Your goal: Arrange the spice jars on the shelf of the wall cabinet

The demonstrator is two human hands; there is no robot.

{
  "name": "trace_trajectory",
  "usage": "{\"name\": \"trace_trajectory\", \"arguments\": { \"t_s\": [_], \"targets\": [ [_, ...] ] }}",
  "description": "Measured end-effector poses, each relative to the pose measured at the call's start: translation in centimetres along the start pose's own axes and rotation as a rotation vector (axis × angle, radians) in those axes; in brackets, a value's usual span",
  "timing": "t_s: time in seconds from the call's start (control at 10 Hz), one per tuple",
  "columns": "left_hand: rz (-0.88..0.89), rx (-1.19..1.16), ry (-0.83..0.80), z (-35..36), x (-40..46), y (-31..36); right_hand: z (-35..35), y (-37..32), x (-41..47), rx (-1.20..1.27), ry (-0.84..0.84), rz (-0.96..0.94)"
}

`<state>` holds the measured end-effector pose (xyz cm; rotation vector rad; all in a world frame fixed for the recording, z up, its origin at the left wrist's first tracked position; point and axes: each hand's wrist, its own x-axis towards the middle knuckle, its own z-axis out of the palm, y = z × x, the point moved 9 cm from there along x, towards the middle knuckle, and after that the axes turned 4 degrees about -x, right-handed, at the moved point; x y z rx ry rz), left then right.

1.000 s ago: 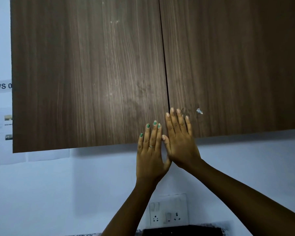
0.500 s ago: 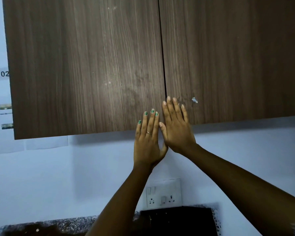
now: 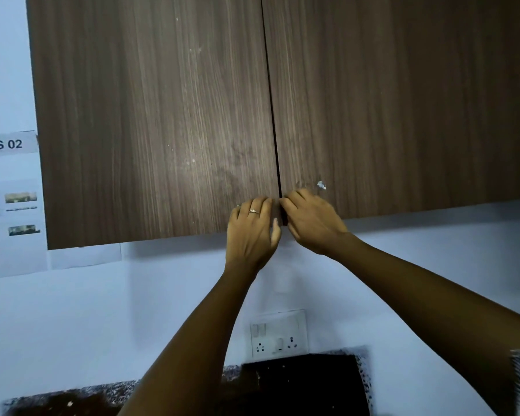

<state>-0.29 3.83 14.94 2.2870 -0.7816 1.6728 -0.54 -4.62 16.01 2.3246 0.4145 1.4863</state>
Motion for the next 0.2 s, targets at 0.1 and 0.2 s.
{"name": "trace_trajectory", "arguments": {
  "t_s": [0.1,0.2],
  "targets": [
    [0.074,0.026,0.155,-2.2,0.4,1.5,-2.3,0.3,0.0,-0.040,0.104,0.034],
    [0.067,0.030,0.218,-3.7,0.9,2.1,-3.9,1.2,0.1,-0.050,0.147,0.139]
  ]
}}
